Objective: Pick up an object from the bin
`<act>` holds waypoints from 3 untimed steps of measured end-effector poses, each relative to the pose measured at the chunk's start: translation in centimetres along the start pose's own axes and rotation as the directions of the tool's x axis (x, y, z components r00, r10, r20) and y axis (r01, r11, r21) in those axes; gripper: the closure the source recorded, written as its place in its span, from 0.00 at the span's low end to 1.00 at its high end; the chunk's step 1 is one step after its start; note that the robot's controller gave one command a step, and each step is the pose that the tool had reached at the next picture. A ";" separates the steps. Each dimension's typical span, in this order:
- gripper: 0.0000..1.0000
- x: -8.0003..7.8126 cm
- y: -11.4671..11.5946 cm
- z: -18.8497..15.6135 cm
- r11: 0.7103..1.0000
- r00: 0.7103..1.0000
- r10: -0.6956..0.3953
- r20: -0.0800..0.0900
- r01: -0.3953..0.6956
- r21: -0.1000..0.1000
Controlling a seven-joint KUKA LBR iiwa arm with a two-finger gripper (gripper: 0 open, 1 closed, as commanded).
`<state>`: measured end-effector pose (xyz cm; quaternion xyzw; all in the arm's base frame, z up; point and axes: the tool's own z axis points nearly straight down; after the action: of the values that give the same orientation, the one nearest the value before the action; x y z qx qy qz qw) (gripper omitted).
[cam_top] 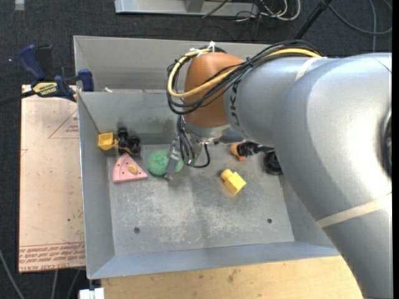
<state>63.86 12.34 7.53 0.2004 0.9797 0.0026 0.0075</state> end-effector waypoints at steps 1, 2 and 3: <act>1.00 0.0 0.0 -0.1 1.000 1.000 0.000 -0.001 0.000 0.001; 1.00 0.1 0.0 -0.6 1.000 1.000 0.000 -0.008 0.000 0.004; 1.00 0.2 -0.1 -2.6 1.000 1.000 -0.001 -0.016 0.001 0.009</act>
Offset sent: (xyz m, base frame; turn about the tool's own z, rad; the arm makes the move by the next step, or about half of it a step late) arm -0.0001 -0.0001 0.0713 -0.0001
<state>63.56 12.31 10.08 0.2001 0.9798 -0.0002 -0.0014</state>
